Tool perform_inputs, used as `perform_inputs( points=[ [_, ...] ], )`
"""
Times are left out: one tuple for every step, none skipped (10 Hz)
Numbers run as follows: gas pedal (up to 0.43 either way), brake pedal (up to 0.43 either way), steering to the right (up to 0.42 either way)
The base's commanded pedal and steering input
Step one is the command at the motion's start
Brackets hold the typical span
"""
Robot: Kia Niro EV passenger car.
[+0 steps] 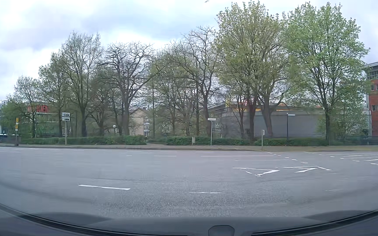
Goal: Follow the waypoints while adhering to traffic rules and regulations
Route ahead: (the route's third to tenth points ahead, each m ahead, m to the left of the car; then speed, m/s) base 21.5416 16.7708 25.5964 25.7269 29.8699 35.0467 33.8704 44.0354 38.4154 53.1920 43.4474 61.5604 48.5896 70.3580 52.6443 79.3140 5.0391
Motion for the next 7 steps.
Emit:
perform_inputs(
  points=[
    [0.15, 0.006, -0.108],
    [0.15, 0.006, -0.115],
    [0.15, 0.0, -0.122],
    [0.15, 0.0, -0.132],
    [0.15, 0.0, -0.144],
    [0.138, 0.0, -0.153],
    [0.138, 0.0, -0.162]
  ],
)
